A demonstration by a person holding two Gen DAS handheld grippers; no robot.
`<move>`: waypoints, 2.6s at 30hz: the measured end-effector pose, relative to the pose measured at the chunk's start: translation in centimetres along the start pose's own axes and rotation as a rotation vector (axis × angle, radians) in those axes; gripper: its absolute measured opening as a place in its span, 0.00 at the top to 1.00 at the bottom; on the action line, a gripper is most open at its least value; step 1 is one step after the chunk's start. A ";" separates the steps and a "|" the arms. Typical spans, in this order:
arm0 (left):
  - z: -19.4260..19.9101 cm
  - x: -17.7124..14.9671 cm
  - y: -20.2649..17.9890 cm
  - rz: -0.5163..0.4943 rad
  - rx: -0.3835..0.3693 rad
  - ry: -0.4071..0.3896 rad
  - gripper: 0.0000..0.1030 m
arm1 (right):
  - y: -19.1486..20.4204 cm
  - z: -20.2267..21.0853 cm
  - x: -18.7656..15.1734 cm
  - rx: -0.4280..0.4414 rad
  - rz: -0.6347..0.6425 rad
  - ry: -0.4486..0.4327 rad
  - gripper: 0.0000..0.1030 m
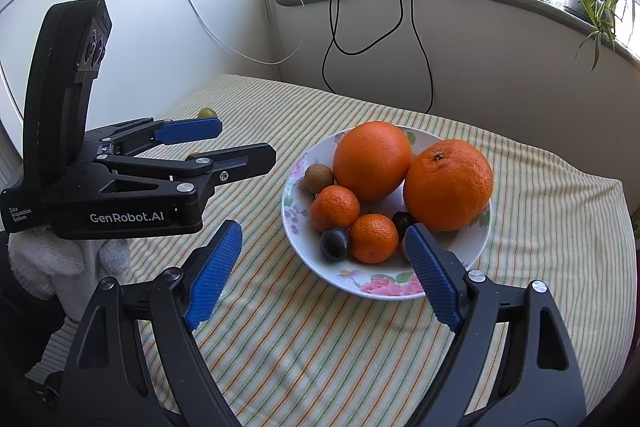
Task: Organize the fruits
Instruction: 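Move both open tools toward the green plum and small tangerine on the cloth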
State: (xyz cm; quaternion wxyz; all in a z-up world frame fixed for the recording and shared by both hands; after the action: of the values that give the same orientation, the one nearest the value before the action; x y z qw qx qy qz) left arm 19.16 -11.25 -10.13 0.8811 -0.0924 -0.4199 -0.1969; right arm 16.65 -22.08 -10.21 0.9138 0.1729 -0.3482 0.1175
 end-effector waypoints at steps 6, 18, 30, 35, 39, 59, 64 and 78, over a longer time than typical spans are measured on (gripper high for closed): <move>0.4 -0.3 0.7 0.016 -0.002 -0.001 0.22 | 0.8 0.0 0.1 0.010 0.011 0.000 0.15; 1.3 -0.9 3.1 0.042 0.028 0.000 0.22 | 2.8 -0.7 0.8 0.043 0.031 0.008 0.15; 1.9 -2.1 6.6 0.089 0.070 0.015 0.22 | 5.3 -1.9 1.0 0.085 0.053 0.026 0.15; 2.4 -2.8 8.3 0.109 0.092 0.017 0.22 | 6.5 -2.5 1.2 0.105 0.066 0.031 0.15; 2.8 -3.5 9.6 0.121 0.107 0.019 0.22 | 7.3 -3.2 1.4 0.125 0.071 0.037 0.15; 2.5 -4.4 16.9 0.234 0.124 0.024 0.35 | 13.9 -9.1 1.2 0.215 0.138 0.126 0.32; 1.2 -4.7 17.8 0.237 0.111 0.042 0.44 | 15.1 -11.3 1.1 0.225 0.141 0.166 0.40; -3.2 -5.4 19.3 0.234 0.099 0.101 0.53 | 16.1 -16.2 1.0 0.219 0.122 0.236 0.51</move>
State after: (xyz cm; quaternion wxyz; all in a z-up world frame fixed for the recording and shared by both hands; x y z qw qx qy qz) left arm 26.52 6.62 -16.33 0.9215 -0.0870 -0.3706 -0.0763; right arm 21.62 -0.86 -17.06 0.9153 0.2350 -0.2333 0.2294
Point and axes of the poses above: each gripper's, at about its wrist camera, not at the fingertips, and z roughly against the way its jaws point, y to its left, x to its top, the point moved 7 cm from there along -z, roughly the way its jaws point, and after that the axes turned 11 degrees about -z, right-handed, at the moved point
